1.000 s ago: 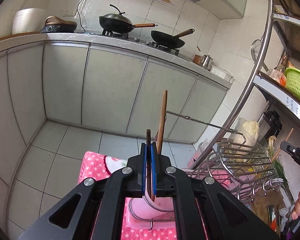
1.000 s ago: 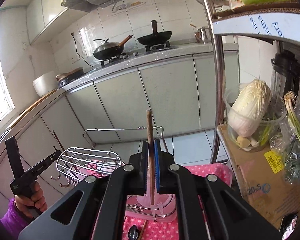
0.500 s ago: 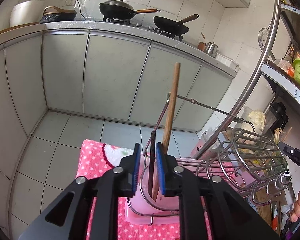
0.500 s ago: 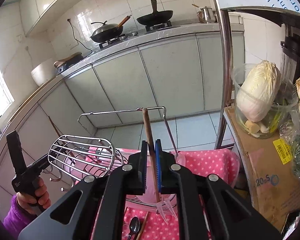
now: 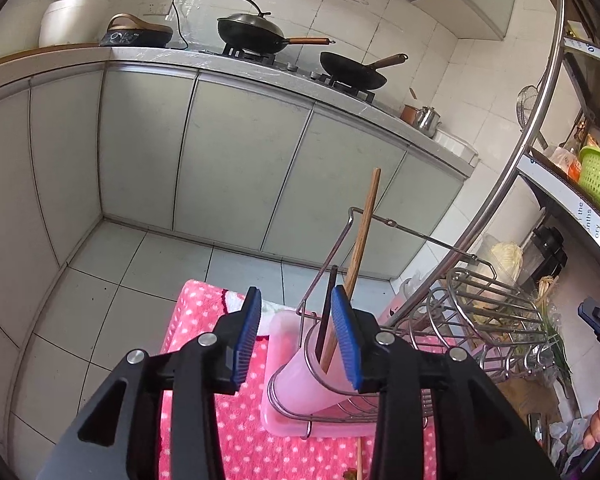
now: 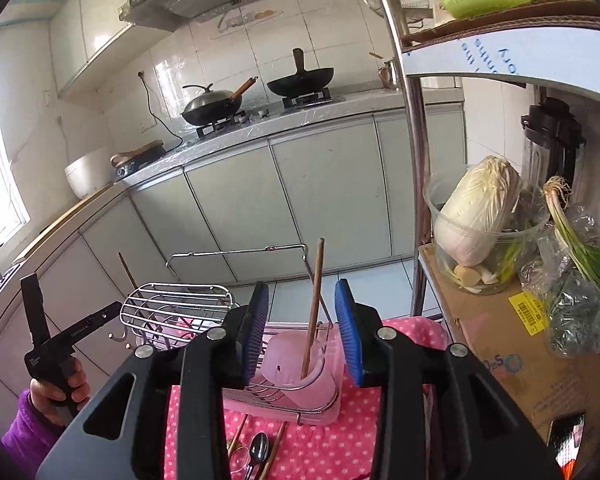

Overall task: Organize utensils
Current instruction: 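Insert the dark chopstick into the pink cup with the left tool while the right tool inserts its chopstick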

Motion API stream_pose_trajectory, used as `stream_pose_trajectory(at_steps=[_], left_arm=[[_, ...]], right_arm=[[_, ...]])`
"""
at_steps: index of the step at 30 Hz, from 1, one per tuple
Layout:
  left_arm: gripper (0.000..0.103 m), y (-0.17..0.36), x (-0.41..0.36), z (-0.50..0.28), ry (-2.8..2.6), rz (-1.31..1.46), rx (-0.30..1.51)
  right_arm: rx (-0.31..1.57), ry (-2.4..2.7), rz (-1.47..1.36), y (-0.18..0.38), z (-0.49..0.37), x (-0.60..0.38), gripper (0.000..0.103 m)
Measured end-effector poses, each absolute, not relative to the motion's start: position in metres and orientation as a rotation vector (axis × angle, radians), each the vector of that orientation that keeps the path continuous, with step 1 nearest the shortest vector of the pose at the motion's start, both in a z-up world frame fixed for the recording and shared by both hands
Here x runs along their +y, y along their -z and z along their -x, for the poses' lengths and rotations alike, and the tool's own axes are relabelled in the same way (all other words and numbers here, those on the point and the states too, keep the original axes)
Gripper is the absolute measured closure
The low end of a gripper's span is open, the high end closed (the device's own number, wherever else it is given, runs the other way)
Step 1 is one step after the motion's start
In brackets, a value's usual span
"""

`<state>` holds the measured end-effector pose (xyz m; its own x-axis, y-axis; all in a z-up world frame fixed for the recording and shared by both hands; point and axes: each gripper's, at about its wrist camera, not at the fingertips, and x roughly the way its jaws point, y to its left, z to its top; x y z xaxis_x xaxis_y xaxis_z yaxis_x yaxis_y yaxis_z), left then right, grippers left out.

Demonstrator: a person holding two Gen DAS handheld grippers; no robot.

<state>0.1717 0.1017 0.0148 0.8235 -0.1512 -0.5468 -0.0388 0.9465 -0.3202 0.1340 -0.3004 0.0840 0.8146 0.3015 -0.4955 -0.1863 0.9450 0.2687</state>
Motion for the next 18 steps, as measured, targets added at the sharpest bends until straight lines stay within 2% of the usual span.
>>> stream_pose_trajectory(at_steps=[2,4,9,18], left_arm=[[0.067,-0.012,0.104,-0.164,0.059,0.336,0.608],[0.067,-0.008,0.106,-0.154,0.055,0.347,0.606],[0.067,0.002,0.11,-0.133,0.058,0.354,0.608],[0.068,0.016,0.103,-0.11,0.108,0.36,0.639]], right_arm=[[0.542,-0.261,-0.229,-0.08,-0.119,-0.307,0.069],[0.537,-0.277,-0.241,-0.075,-0.11,-0.31,0.091],[0.624,-0.331,-0.265,-0.044,-0.112,-0.302,0.096],[0.724,-0.273,-0.257,-0.009,-0.159,-0.29,0.096]])
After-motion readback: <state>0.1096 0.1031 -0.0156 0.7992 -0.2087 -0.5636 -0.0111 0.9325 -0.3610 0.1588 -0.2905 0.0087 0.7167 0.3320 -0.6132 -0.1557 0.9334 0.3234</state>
